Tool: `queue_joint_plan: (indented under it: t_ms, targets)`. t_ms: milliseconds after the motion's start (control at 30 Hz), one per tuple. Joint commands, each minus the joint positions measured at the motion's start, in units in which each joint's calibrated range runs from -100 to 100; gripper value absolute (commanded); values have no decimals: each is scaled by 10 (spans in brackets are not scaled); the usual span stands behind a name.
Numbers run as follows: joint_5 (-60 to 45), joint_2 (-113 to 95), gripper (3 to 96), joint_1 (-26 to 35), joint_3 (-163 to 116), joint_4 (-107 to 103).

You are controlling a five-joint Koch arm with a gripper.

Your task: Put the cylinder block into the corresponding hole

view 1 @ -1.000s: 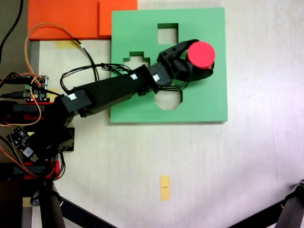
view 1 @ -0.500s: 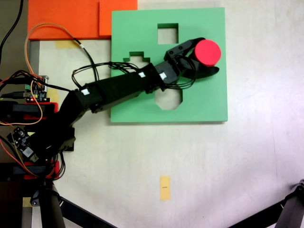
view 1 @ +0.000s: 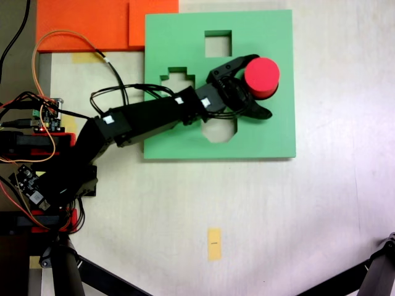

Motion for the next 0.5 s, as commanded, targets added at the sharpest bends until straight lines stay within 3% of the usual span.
queue_joint_plan:
  t_ms: [33,267,367,433,467,500]
  targets:
    - [-4,-90,948,3,0,57]
    - [-17,-371,954,0,-33,-40]
    - [-47,-516,921,-9,-29,-198]
    - [-94,-613,771,-27,-27,-312]
    - [-145,-673,599,-41,-32,-354]
    - [-194,-716,491,-54,-46,-368]
